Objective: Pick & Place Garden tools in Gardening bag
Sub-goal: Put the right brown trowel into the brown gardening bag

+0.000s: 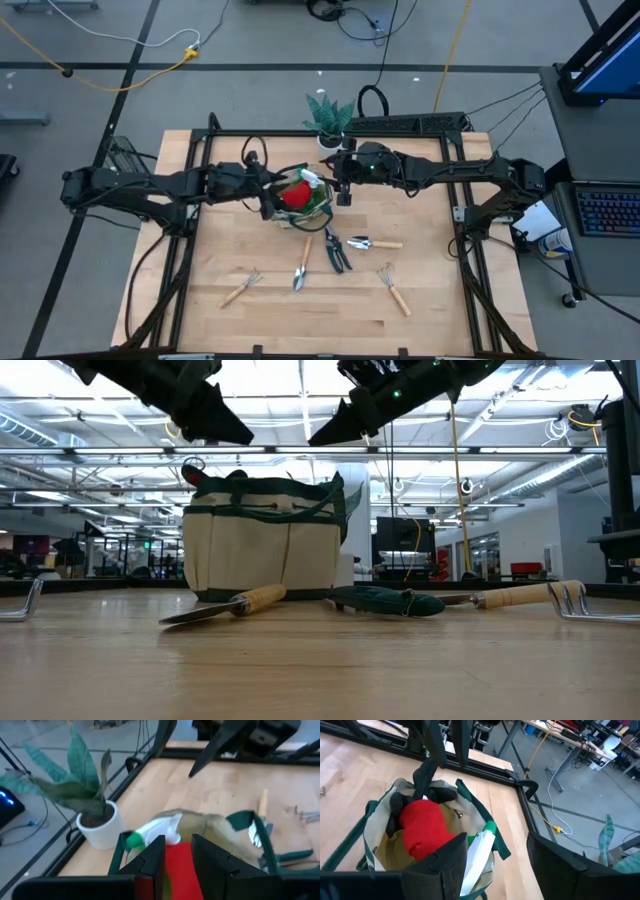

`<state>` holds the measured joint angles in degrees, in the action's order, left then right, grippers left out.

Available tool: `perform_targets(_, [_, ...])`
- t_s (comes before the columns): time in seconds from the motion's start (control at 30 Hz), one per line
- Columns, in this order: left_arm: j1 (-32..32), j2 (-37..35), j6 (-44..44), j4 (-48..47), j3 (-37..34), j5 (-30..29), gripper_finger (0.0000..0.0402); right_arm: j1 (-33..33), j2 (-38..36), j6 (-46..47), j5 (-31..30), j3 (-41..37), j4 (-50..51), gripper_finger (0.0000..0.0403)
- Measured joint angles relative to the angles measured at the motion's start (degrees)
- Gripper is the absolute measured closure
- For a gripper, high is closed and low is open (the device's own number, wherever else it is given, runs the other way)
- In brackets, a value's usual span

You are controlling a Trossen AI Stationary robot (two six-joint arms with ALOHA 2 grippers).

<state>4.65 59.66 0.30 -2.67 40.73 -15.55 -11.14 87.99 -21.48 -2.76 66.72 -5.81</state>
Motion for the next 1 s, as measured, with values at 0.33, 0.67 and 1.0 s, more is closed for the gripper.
perform_targets(0.33, [-1.8,0.0,4.7,2.2,0.0,0.0,0.0305,0.0,0.0,10.5,0.0,0.0,4.1,0.0206])
perform_targets(0.67, [-2.0,0.0,8.8,2.9,0.0,0.0,0.0305,1.9,0.0,17.7,-4.9,0.0,14.6,0.0206])
perform_targets(1.0, [-2.0,-0.1,8.7,2.9,0.0,-4.2,0.0305,5.8,-4.1,17.8,-11.0,0.0,23.0,0.0206])
